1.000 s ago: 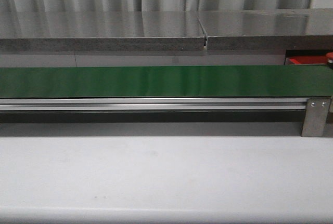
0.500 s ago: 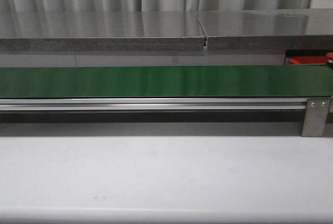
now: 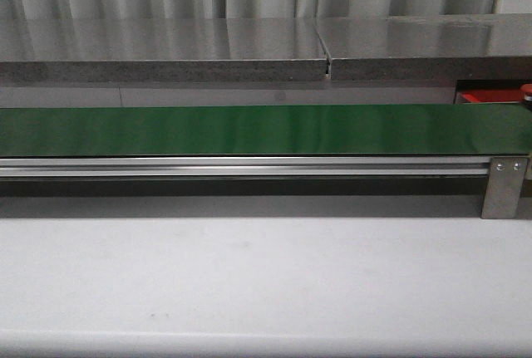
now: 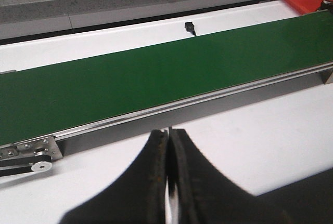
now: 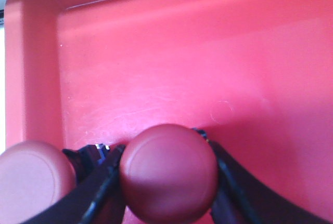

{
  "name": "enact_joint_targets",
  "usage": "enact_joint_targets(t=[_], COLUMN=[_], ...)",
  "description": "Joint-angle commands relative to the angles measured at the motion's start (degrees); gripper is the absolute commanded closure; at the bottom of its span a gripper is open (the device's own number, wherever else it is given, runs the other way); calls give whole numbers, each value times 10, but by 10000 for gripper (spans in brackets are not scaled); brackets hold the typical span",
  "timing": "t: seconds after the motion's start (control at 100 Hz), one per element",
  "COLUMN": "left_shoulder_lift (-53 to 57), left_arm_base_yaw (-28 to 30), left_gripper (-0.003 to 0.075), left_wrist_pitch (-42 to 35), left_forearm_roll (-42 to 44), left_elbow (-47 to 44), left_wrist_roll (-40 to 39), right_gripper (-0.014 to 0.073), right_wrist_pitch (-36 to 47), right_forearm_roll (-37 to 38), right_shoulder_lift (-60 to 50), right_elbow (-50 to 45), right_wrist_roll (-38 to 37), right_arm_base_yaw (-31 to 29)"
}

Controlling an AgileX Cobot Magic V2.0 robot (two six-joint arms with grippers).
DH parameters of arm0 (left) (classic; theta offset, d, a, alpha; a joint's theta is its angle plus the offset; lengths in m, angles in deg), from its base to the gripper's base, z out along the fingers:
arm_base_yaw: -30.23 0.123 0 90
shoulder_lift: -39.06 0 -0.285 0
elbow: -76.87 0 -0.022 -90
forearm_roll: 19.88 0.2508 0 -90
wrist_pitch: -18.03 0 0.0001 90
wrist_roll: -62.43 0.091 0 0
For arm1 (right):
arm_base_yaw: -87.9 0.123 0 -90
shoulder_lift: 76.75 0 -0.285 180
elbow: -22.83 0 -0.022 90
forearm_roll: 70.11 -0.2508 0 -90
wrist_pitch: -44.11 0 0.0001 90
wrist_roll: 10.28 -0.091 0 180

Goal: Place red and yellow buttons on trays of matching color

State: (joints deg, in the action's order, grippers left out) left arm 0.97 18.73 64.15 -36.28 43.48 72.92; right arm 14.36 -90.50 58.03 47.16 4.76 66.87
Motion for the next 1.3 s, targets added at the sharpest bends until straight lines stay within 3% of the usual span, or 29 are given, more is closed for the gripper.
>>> enact_joint_targets(t=[0.0,0.14,0.38,0.58,1.29], left_shoulder_lift=[-2,-2,-2,-2,-2], left_arm_base_yaw=[-5,-5,-5,-5,-5], left_gripper=[741,741,741,741,741], left_wrist_pitch=[-36,-36,-36,-36,-36], left_forearm_roll=[-12,-12,-12,-12,-12], left_elbow=[14,14,14,14,14], left_wrist_roll=[-1,-1,-1,-1,-1], right_gripper=[397,239,219,78,82], right_wrist_pitch=[24,25,26,25,-6], right_forearm_roll=[-7,-7,-7,-7,-7], right_shoulder_lift=[-35,-36,-39,-39,-90], right_elbow=[17,17,18,18,18], right_wrist_roll=[1,1,1,2,2], right_arm_base_yaw=[-4,-4,-4,-4,-4])
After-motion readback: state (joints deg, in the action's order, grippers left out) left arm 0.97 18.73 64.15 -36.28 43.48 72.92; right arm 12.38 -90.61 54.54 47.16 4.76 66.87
